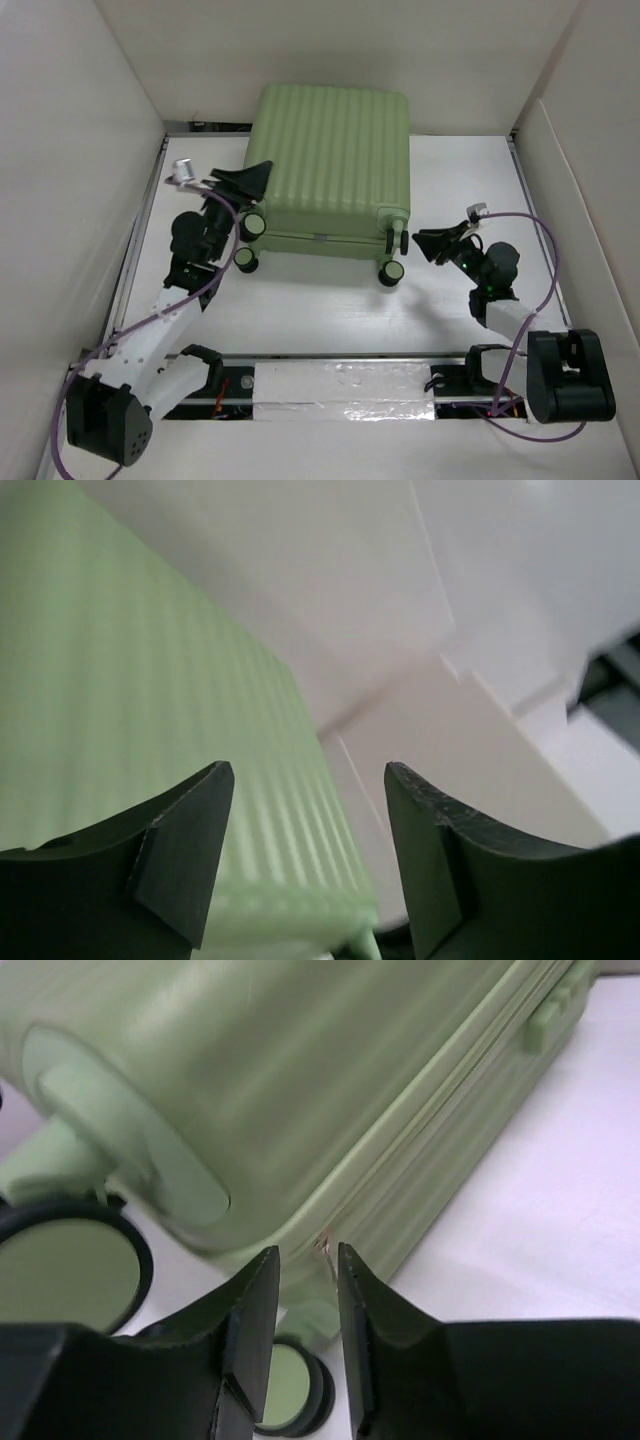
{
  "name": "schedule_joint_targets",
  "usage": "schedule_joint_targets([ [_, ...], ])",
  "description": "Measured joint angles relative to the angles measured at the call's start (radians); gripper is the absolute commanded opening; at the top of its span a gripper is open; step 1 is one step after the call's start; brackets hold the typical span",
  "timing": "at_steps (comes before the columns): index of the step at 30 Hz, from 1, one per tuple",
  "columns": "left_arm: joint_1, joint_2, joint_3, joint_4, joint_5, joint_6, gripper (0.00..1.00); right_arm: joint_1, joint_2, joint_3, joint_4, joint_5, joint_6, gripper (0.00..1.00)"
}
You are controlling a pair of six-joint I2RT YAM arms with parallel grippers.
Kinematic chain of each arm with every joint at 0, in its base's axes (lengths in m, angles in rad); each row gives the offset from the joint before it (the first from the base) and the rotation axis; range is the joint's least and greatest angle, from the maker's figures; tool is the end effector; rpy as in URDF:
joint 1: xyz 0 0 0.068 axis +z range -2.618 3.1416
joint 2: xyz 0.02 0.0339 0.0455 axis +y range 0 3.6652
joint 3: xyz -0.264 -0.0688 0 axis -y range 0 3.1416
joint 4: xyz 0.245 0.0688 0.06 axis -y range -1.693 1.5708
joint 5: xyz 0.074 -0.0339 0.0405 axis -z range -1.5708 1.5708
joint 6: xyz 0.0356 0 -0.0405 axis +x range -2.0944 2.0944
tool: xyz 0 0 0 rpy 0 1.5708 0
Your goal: Pack the luggage
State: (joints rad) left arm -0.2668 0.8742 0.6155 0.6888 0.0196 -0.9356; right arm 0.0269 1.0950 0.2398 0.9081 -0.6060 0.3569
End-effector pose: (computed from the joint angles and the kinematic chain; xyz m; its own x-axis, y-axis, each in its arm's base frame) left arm 0.1951 -0.0540 0.3570 0.0126 -0.8378 -0.5459 0.4904 0.4810 -0.7268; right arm 0.2076 0.0259 0.2081 -0.1568 0.2830 -0.9462 -0.5719 0.7550 0.3207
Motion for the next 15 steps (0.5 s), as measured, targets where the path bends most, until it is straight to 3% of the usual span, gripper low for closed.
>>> schedule_joint_targets([
  [2, -0.113, 0.068, 0.06, -0.014, 0.025, 0.06, 0.56, -0.017, 0.042, -0.024, 0.062, -0.047, 0.006, 0.4],
  [5, -0.268, 0.125, 0.108, -0.039, 0.067, 0.142, 0.43, -0.039, 0.125, -0.035, 0.159, -0.119, 0.016, 0.4],
  [6, -0.291, 0.125, 0.108, -0.052, 0.086, 0.158, 0.33, -0.045, 0.155, -0.033, 0.194, -0.141, 0.018, 0.4],
  [7, -0.303, 0.125, 0.107, -0.059, 0.094, 0.172, 0.31, -0.052, 0.187, -0.031, 0.227, -0.165, 0.025, 0.42],
  [11, -0.372, 0.13, 0.095, -0.072, 0.081, 0.221, 0.31, -0.095, 0.321, -0.015, 0.314, -0.242, 0.057, 0.42],
  [15, -0.576, 0.184, 0.095, -0.105, 0.013, 0.286, 0.32, -0.123, 0.5, 0.036, 0.346, -0.31, 0.133, 0.42],
])
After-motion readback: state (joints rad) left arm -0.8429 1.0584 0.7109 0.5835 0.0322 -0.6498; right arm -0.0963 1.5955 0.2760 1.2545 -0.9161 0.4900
